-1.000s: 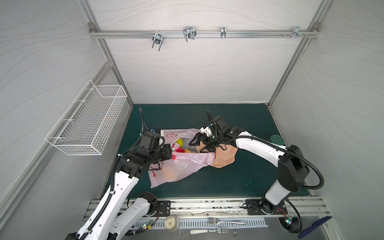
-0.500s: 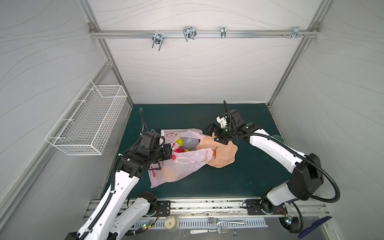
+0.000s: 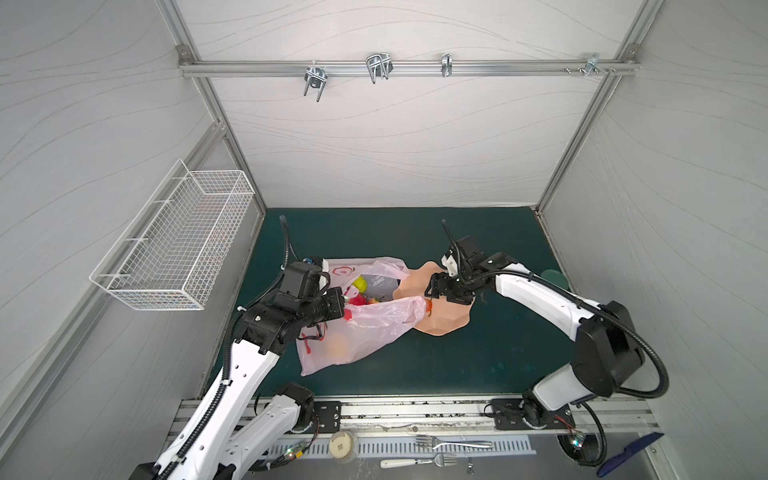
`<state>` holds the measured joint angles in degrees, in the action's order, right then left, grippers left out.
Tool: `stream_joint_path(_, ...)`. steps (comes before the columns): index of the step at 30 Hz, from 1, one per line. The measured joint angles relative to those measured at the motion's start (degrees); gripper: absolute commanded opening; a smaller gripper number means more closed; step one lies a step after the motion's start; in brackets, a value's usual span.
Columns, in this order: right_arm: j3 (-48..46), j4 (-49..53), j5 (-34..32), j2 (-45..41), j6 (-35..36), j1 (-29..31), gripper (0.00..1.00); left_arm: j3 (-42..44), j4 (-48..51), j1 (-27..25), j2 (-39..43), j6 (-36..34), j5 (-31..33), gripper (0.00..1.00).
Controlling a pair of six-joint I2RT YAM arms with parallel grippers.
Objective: Place the fruits into the plastic bag
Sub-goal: 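Lower the right gripper onto the small strawberry on the plate and close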
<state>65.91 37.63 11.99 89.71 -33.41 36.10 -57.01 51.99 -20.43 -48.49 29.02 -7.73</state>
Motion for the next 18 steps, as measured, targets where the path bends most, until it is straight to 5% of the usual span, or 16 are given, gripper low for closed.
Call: stream_joint_path(18, 1.33, -1.33, -5.66, 11.45, 1.73, 3.93, 0.62, 0.0, 0.02, 0.0, -0.15, 0.04, 0.0, 0.0)
